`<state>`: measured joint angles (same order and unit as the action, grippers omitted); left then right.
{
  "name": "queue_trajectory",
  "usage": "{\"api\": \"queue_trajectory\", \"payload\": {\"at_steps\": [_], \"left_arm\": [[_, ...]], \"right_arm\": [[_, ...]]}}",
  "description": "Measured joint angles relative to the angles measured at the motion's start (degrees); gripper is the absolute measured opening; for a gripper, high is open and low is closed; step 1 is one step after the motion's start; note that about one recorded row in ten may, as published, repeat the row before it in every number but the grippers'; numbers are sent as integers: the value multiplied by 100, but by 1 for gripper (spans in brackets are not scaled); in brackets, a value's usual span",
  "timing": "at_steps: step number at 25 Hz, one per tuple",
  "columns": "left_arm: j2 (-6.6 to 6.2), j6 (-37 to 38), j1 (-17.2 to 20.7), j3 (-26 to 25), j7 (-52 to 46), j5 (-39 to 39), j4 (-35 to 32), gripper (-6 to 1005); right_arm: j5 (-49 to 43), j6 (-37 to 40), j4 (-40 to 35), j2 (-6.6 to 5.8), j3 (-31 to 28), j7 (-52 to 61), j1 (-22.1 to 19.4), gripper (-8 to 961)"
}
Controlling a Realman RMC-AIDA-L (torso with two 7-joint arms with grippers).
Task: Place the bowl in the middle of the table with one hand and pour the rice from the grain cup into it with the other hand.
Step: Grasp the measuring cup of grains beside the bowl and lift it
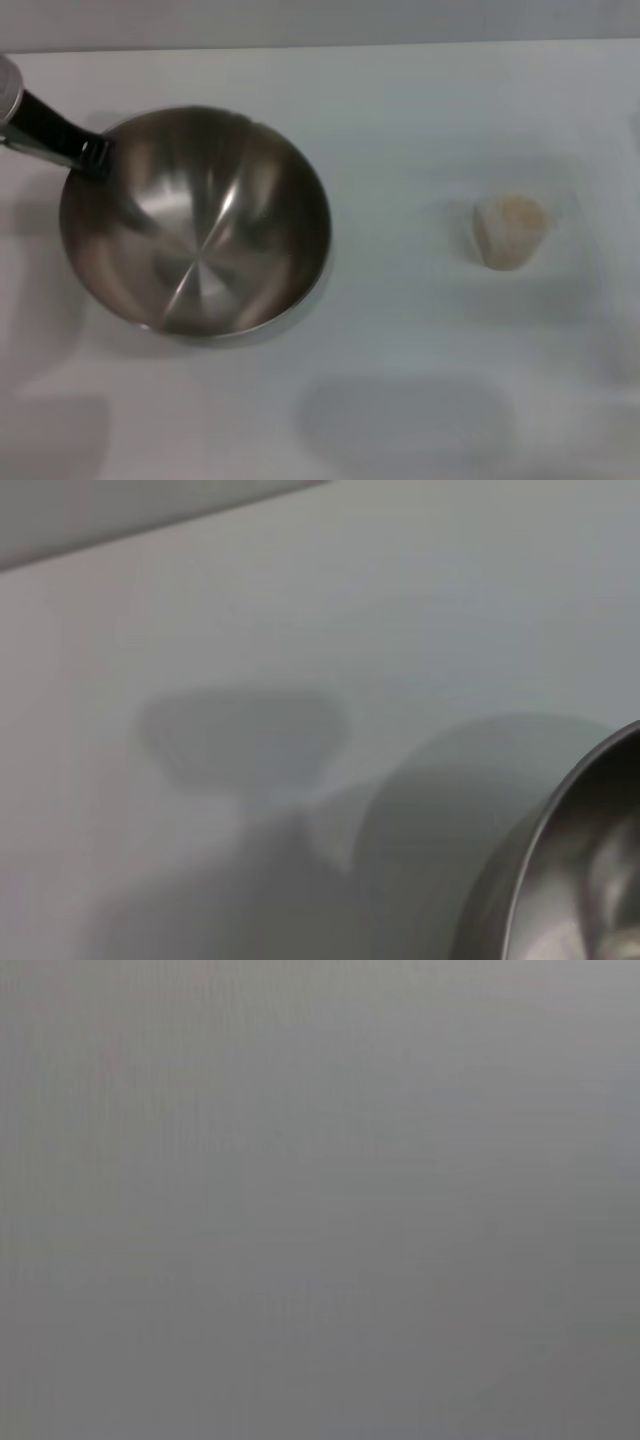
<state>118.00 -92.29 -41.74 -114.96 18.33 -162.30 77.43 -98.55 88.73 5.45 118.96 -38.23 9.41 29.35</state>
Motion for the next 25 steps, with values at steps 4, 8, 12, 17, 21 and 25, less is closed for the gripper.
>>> {"api": "queue_trajectory", "payload": {"at_steps": [4,8,12,17,21,25], "left_arm": [[15,-15,-179,9,47,77,-5,41],[15,-14,-318,31,50,296,-24,46],[9,21,-437,41,75,486,-78,51],[20,128,-641,77,119,657,-366,57],[29,278,-792,225,170,809,-676,62],[42,422,-917,308,193,913,-923,67]], "right_arm": [[8,-3,0,4,0,0,-23,763],[15,-7,0,4,0,-1,-37,763],[18,-14,0,4,0,-1,-49,763],[20,-14,0,4,15,0,-61,763],[20,-14,0,4,23,-1,-79,763],[11,-14,0,4,26,-1,-95,763]]}}
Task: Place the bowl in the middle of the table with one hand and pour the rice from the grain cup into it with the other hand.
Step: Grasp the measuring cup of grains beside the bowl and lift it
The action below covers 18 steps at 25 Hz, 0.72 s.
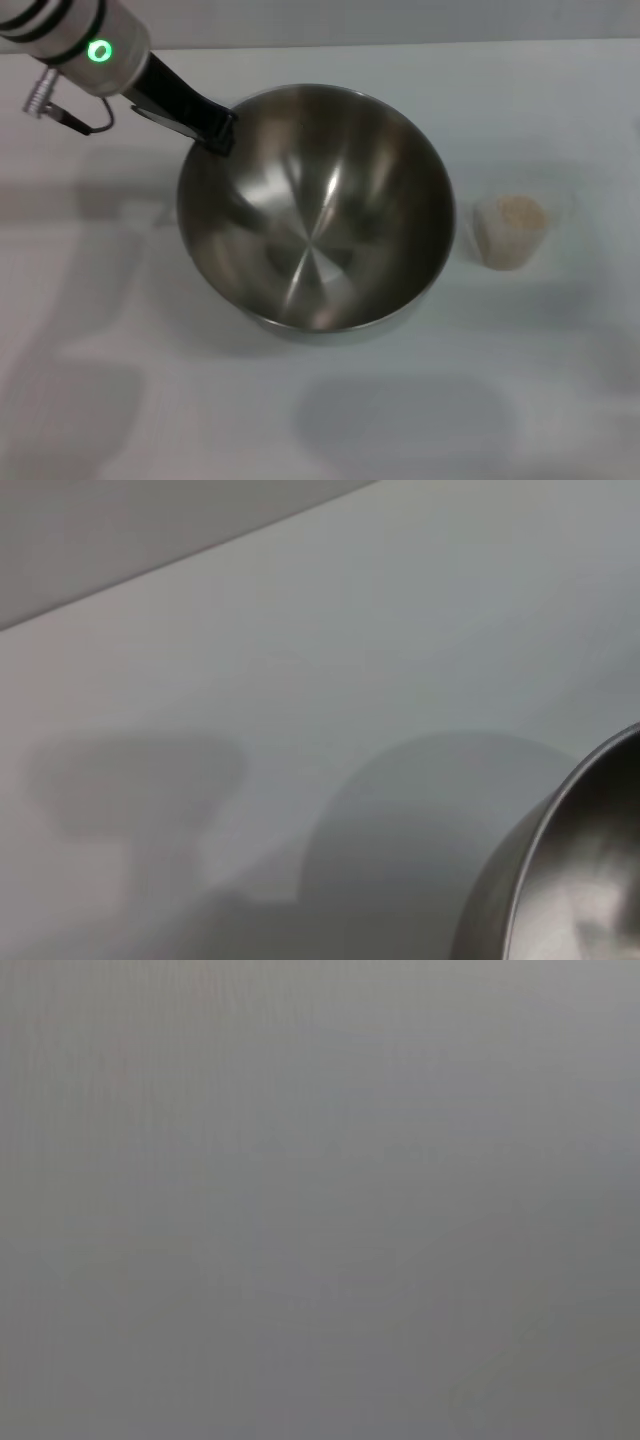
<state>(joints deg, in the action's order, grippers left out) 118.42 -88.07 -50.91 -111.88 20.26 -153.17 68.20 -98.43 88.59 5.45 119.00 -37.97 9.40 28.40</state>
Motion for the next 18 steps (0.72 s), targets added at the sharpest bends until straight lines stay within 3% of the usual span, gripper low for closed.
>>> {"api": "queue_trajectory", "payload": {"at_steps": [9,18], "left_arm": [[-5,573,-210,126,104,51,-738,78],[-9,779,-201,138,224,27,-960,89]], "right_arm": [[-26,25,11,0,14,0,-30,763],[-36,42,18,3,21,0,-50,762]]}}
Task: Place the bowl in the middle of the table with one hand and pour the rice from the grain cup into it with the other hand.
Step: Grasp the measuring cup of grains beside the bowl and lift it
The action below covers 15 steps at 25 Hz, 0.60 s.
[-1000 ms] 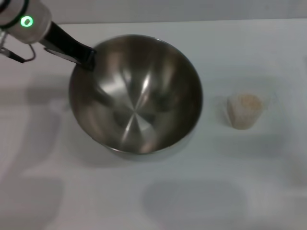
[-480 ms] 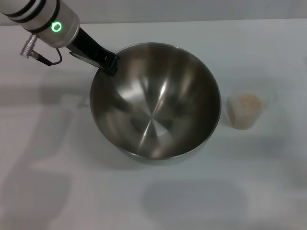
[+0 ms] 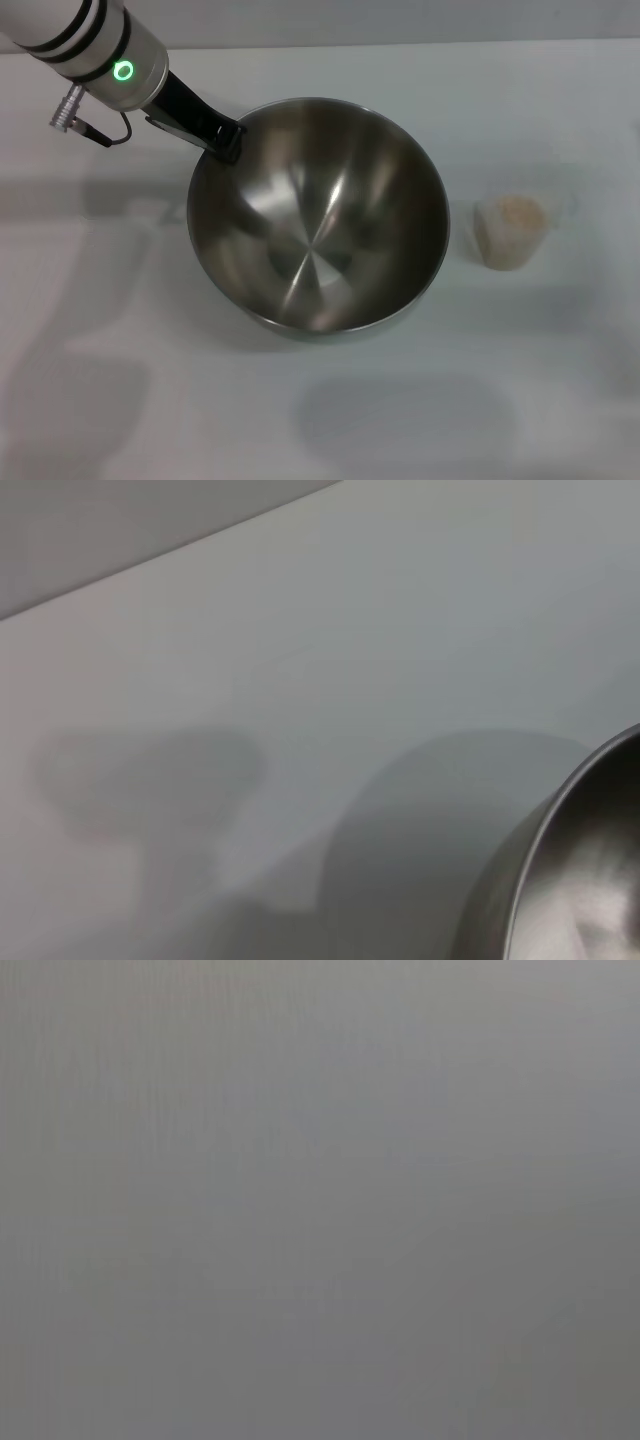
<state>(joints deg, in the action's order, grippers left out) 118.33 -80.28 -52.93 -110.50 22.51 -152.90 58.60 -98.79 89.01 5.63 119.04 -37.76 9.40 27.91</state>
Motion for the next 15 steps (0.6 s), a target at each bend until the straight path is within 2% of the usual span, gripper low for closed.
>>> {"api": "queue_trajectory", "payload": {"at_steps": [15], "left_arm": [[-3,185,-22,2,104,37,-286,108]], "right_arm": [[0,6,25,5,-3,0,-5,761]]}}
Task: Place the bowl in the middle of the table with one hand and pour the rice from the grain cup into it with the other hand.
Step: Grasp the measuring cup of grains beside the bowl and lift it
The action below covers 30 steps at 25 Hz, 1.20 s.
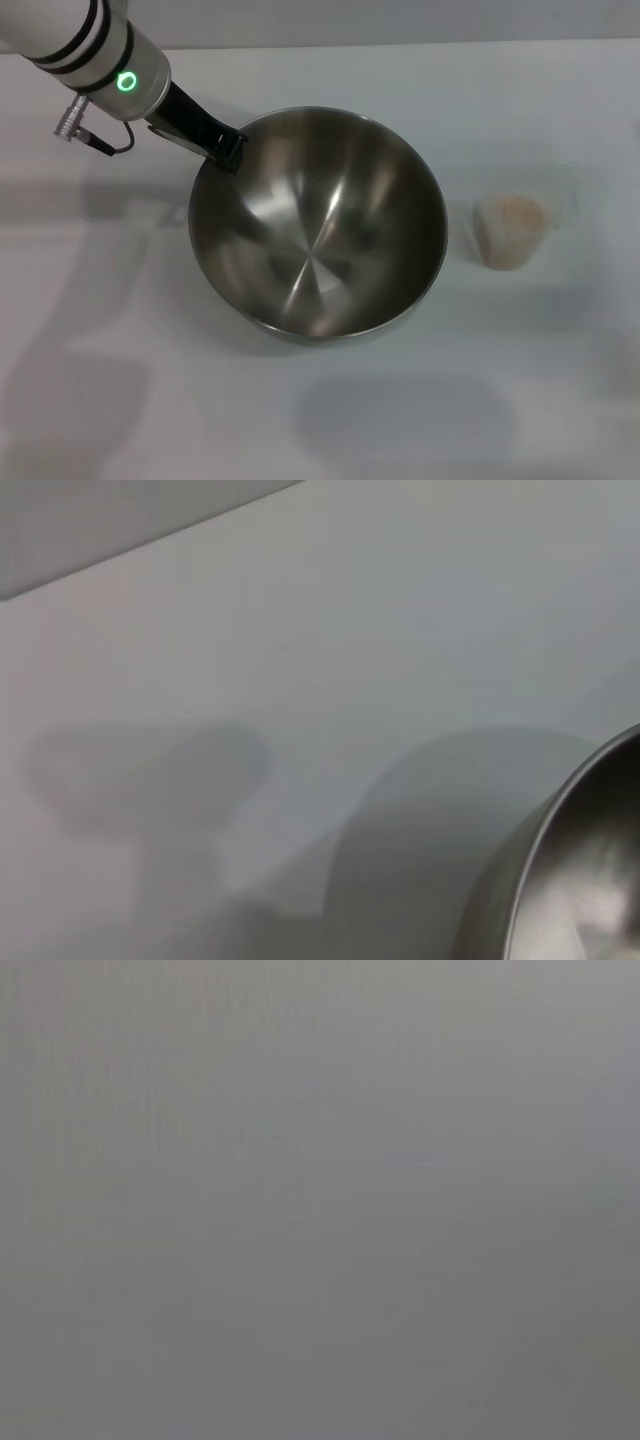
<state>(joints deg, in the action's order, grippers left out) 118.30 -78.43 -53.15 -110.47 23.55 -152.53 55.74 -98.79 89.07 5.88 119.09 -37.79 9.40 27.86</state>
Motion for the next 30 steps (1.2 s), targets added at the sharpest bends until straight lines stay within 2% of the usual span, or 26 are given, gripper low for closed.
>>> {"api": "queue_trajectory", "payload": {"at_steps": [28,30], "left_arm": [[-24,147,-106,-69,-12,-37,-262,143],[-25,165,-109,-96,-13,-36,-263,213]], "right_arm": [[0,5,1,0,0,0,0,762],[0,6,1,0,0,0,0,762]]}}
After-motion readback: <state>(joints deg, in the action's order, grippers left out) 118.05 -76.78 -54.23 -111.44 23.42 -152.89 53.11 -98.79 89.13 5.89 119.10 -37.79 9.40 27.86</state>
